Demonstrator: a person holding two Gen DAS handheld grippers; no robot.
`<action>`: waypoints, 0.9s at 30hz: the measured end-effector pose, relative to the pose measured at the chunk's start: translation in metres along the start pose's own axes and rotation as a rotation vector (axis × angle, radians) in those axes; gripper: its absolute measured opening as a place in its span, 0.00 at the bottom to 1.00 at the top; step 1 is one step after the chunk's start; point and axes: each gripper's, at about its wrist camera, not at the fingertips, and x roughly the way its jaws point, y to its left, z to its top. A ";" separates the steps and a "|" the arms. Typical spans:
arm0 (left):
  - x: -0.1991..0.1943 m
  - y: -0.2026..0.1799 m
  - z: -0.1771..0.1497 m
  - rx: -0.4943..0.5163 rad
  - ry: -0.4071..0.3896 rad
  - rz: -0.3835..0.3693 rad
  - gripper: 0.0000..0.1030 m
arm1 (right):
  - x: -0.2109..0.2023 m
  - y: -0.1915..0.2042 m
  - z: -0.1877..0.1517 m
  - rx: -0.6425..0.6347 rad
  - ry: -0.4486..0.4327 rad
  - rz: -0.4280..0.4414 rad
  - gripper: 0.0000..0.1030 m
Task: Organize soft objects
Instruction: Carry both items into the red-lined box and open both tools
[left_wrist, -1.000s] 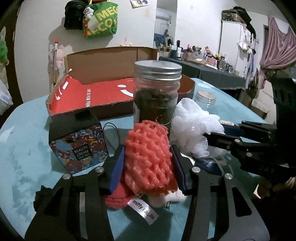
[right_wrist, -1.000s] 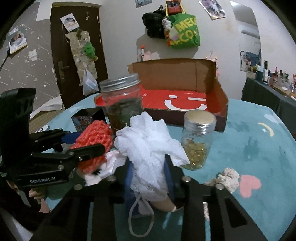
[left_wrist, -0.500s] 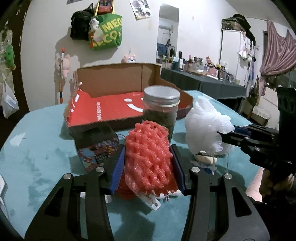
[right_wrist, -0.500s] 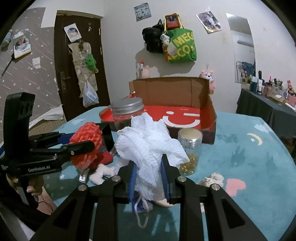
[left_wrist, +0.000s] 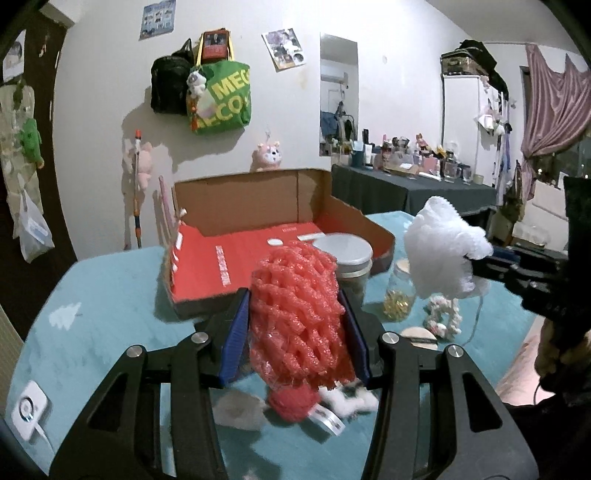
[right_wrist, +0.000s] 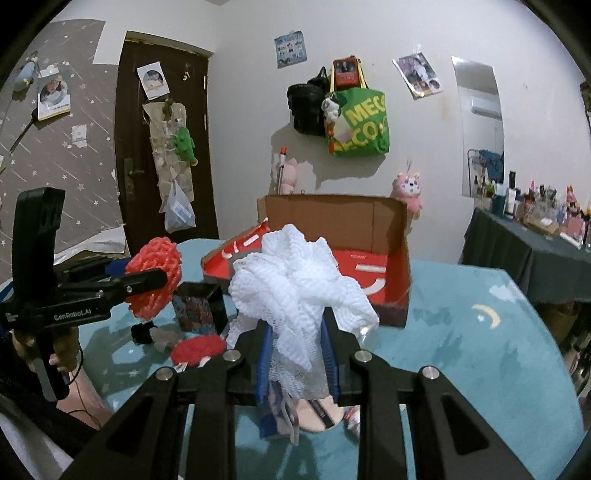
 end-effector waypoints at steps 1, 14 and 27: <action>0.001 0.001 0.004 0.005 -0.004 0.003 0.44 | 0.000 -0.001 0.003 -0.003 -0.005 0.000 0.25; 0.047 0.013 0.052 0.085 0.067 -0.027 0.44 | 0.035 -0.025 0.060 -0.090 0.002 0.000 0.26; 0.123 0.022 0.093 0.201 0.218 -0.051 0.44 | 0.118 -0.043 0.092 -0.164 0.169 0.054 0.26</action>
